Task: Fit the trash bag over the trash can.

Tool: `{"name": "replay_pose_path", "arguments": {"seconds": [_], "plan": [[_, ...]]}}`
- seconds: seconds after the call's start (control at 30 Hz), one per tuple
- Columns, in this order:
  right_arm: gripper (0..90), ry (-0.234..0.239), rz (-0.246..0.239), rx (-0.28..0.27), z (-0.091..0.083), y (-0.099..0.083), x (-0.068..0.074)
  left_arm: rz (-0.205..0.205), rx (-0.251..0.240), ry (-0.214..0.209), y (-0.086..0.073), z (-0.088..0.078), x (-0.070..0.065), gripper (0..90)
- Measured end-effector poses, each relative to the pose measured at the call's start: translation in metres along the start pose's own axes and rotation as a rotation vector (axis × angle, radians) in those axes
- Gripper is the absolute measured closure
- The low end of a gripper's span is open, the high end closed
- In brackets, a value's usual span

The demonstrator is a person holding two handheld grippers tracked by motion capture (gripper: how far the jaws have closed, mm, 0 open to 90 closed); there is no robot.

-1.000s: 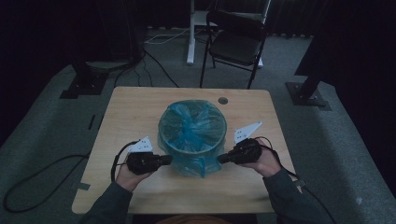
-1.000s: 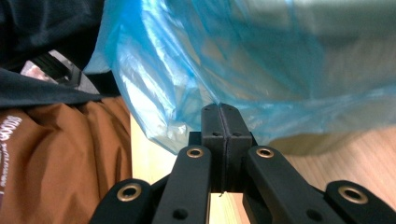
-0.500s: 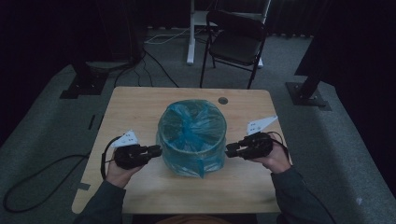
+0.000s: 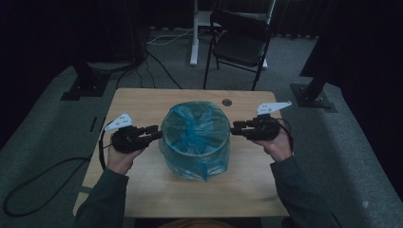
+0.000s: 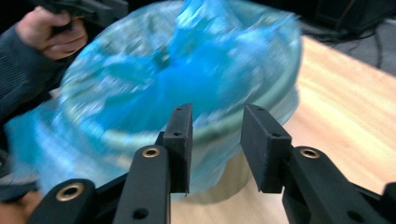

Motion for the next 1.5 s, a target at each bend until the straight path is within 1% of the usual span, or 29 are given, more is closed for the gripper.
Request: {"name": "replay_pose_path", "arguments": {"seconds": [0.07,0.1,0.13,0.23,0.4,0.53,0.6,0.67,0.7,0.77,0.8,0.83,0.9,0.93,1.0,1.03,1.07,1.1,1.13,1.17,1.2,1.23,1.3,1.33,1.37,1.4,1.43,1.47,1.5], "plan": [[62.1,-0.022,0.009,-0.010,0.004,0.007,-0.005,-0.004,0.002,0.003,0.006,0.004,0.002,61.6],[62.1,-0.029,0.012,-0.013,0.006,0.010,-0.007,-0.004,0.005,0.015,0.009,0.007,0.004,61.3],[62.1,-0.029,0.012,-0.013,0.006,0.010,-0.007,-0.004,0.005,0.015,0.009,0.007,0.004,61.0],[60.4,-0.079,0.024,-0.014,0.014,0.019,-0.018,-0.008,0.014,0.050,0.016,0.016,0.009,60.7],[59.7,-0.081,0.051,-0.008,0.025,0.026,-0.029,-0.026,0.031,0.091,0.019,0.027,0.017,60.4],[60.5,-0.085,0.068,0.014,0.033,0.026,-0.034,-0.041,0.037,0.114,0.020,0.032,0.022,61.6],[64.5,-0.080,0.073,0.023,0.035,0.026,-0.035,-0.042,0.042,0.114,0.020,0.033,0.024,65.5],[70.2,-0.077,0.074,0.033,0.037,0.025,-0.035,-0.048,0.032,0.097,0.020,0.033,0.024,70.2],[72.2,-0.082,0.073,0.036,0.037,0.024,-0.036,-0.050,0.028,0.100,0.021,0.032,0.024,72.3],[73.0,-0.083,0.074,0.036,0.037,0.024,-0.036,-0.052,0.022,0.098,0.022,0.031,0.024,76.0],[74.9,-0.081,0.079,0.036,0.036,0.024,-0.036,-0.054,0.013,0.098,0.023,0.029,0.025,76.0],[82.9,-0.066,0.089,0.006,0.030,0.026,-0.036,-0.055,0.008,0.095,0.024,0.028,0.026,82.6],[84.4,-0.059,0.094,-0.001,0.029,0.025,-0.037,-0.054,0.005,0.098,0.024,0.027,0.026,85.3],[85.6,-0.057,0.103,-0.007,0.028,0.024,-0.038,-0.056,0.004,0.109,0.024,0.027,0.027,86.3],[85.9,-0.065,0.109,-0.007,0.028,0.024,-0.039,-0.067,0.001,0.122,0.024,0.027,0.031,86.7],[86.6,-0.080,0.117,-0.004,0.028,0.023,-0.042,-0.078,-0.002,0.134,0.023,0.027,0.034,87.0],[87.1,-0.085,0.128,-0.002,0.028,0.022,-0.044,-0.095,-0.003,0.141,0.021,0.027,0.037,87.1],[87.5,-0.091,0.137,0.005,0.028,0.020,-0.046,-0.102,-0.002,0.147,0.020,0.027,0.040,87.1],[88.0,-0.099,0.142,0.008,0.029,0.019,-0.048,-0.115,0.002,0.151,0.018,0.028,0.043,87.1],[88.0,-0.099,0.142,0.008,0.029,0.019,-0.048,-0.115,0.002,0.151,0.018,0.028,0.043,87.0],[88.5,-0.110,0.153,0.013,0.029,0.017,-0.051,-0.133,0.017,0.153,0.014,0.030,0.047,87.0],[88.8,-0.114,0.171,0.030,0.031,0.013,-0.054,-0.133,0.034,0.157,0.010,0.033,0.049,86.9],[88.8,-0.122,0.184,0.072,0.036,0.006,-0.056,-0.139,0.050,0.154,0.005,0.037,0.049,86.8],[88.8,-0.121,0.189,0.087,0.038,0.003,-0.056,-0.137,0.058,0.152,0.003,0.038,0.049,86.7],[88.8,-0.121,0.189,0.087,0.038,0.003,-0.056,-0.137,0.058,0.152,0.003,0.038,0.049,86.7],[88.8,-0.109,0.191,0.097,0.039,0.001,-0.055,-0.136,0.064,0.138,0.000,0.041,0.048,86.7],[88.8,-0.109,0.191,0.097,0.039,0.001,-0.055,-0.136,0.064,0.138,0.000,0.041,0.048,86.1],[88.8,-0.085,0.174,0.109,0.042,-0.002,-0.050,-0.119,0.068,0.122,-0.001,0.042,0.045,86.1],[88.7,-0.068,0.158,0.120,0.043,-0.004,-0.044,-0.113,0.067,0.116,-0.001,0.041,0.043,85.4]]}}
Point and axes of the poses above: each handheld gripper's, and its own axes: z roughly forward along the jaws, y roughly out of its top, x roughly to its left, the point moved 8 cm from there along z, roughly forward along the jaws, and after that the axes turned 8 degrees about x, right-handed, at the moved point
